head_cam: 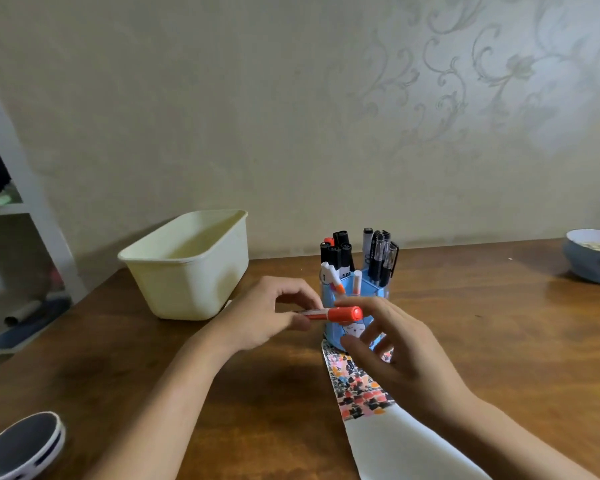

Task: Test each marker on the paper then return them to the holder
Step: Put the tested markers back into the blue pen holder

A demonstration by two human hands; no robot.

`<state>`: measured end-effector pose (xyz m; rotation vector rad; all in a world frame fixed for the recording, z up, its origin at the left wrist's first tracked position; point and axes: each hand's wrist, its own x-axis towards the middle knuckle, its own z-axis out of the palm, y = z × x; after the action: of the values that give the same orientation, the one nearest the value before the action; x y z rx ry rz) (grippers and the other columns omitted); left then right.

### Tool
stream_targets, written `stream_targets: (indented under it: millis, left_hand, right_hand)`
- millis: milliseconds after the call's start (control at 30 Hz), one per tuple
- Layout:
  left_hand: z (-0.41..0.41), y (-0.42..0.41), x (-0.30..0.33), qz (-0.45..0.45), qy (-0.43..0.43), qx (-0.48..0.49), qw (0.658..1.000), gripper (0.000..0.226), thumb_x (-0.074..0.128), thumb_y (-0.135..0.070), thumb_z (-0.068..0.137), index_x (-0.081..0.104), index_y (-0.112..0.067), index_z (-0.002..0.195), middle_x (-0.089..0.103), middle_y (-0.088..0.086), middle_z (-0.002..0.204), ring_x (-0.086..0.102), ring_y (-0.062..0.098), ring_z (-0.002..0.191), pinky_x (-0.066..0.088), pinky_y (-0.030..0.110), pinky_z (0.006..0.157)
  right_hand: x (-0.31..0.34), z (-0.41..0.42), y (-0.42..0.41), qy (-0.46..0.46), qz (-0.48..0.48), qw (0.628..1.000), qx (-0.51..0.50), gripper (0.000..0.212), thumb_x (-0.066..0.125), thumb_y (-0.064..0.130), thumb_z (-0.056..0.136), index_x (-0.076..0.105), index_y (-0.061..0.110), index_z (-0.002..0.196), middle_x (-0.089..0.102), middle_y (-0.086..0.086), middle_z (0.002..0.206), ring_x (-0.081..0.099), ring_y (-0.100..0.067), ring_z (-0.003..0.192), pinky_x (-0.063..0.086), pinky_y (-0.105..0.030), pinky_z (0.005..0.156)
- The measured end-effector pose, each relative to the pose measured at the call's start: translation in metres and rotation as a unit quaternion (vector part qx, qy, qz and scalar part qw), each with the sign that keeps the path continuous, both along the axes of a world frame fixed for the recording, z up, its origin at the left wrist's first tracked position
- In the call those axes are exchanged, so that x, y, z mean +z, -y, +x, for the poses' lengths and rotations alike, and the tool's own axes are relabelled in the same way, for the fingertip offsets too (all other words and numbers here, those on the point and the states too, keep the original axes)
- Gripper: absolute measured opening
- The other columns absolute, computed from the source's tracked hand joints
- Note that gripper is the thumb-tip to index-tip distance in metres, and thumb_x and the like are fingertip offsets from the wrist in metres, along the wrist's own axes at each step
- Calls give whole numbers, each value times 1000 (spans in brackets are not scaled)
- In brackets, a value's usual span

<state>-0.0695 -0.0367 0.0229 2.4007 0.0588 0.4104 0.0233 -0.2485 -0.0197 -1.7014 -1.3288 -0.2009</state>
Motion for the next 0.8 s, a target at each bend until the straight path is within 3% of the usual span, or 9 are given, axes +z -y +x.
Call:
stream_targets:
  millis: [133,233,333,467,600,800]
  left_hand:
    - [2,11,0,-27,4,-24,999,25,76,-8,84,74,-30,97,72,-17,99,65,5,103,52,44,98]
    - [5,17,-2,-30,22,-41,998,20,75,-14,85,74,-26,100,71,-19,103,64,4,106,50,39,99]
    - [6,16,0,-52,96,-41,993,14,69,-20,89,74,-21,102,73,-14,102,65,11,103,54,26,87]
    - [6,6,-4,-64,154,34,985,16,63,-17,96,71,-27,105,71,-12,100,64,11,100,51,19,82]
    - [12,5,-11,-32,103,75,991,36,60,-18,97,60,-37,127,59,-15,122,58,5,106,47,16,85]
    - [14,8,-16,20,65,70,995,39,61,-17,95,60,-34,130,52,-25,123,52,-2,114,48,21,95]
  right_hand:
    - [1,2,-1,-9,35,999,-4,27,56,49,91,64,39,116,66,22,107,67,-6,88,55,-15,65]
    - [5,5,0,-9,69,997,-26,20,57,47,94,65,38,110,69,19,98,68,-6,82,54,-15,61]
    - [12,10,5,-58,112,991,-47,24,56,45,94,65,30,110,69,16,89,69,-9,73,59,-26,59]
    - [22,14,11,-96,140,983,-66,39,52,47,89,66,19,112,68,9,84,70,-11,69,58,-27,59]
    - [24,15,12,-98,147,982,-69,38,51,45,91,64,17,112,68,9,83,70,-12,68,56,-24,57]
    - [26,16,13,-91,152,981,-79,41,47,49,90,62,18,112,67,9,84,69,-10,68,54,-18,58]
